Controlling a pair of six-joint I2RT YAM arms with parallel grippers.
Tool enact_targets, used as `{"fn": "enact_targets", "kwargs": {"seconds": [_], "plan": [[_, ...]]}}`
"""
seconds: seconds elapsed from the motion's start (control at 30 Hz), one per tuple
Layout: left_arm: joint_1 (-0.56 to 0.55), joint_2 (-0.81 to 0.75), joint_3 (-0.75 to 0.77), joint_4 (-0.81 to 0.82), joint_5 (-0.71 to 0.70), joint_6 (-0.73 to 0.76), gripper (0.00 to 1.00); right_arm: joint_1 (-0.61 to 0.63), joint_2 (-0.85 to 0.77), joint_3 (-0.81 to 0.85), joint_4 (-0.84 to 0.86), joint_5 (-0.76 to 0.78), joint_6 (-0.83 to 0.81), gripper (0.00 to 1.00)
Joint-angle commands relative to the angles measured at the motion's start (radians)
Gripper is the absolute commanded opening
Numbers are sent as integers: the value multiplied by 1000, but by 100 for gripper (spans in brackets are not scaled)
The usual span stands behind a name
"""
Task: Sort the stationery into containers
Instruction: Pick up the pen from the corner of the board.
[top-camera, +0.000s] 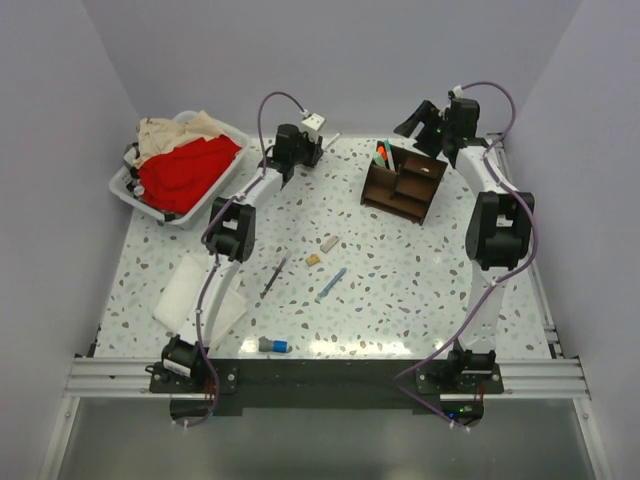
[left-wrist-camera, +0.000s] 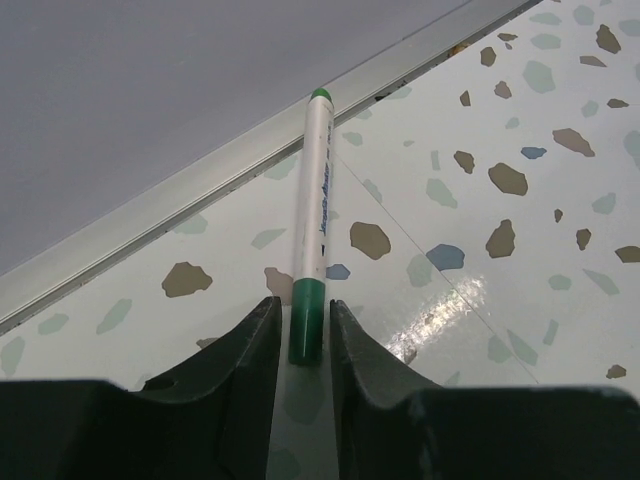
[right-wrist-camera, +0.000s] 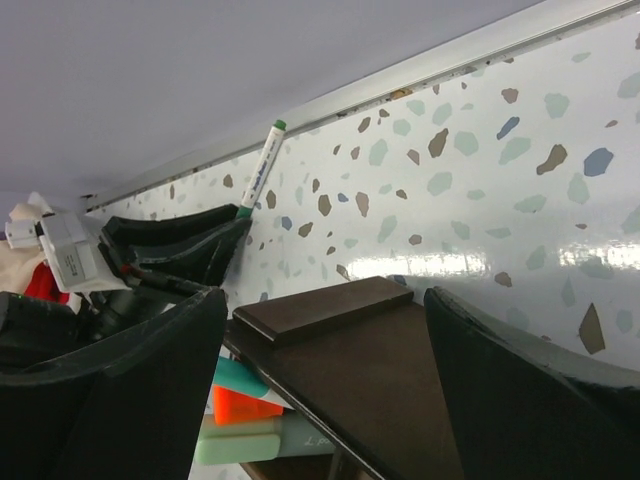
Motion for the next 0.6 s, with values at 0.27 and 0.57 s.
{"fn": "enact_targets", "kwargs": {"seconds": [0.27,0.57], "plan": [[-1,-31,45,31,139,59,10,9,52,53,-25,-46,48,84],[13,-277,-320,146,158,74,0,10,-35,27,-23,-46,-31,83]]}}
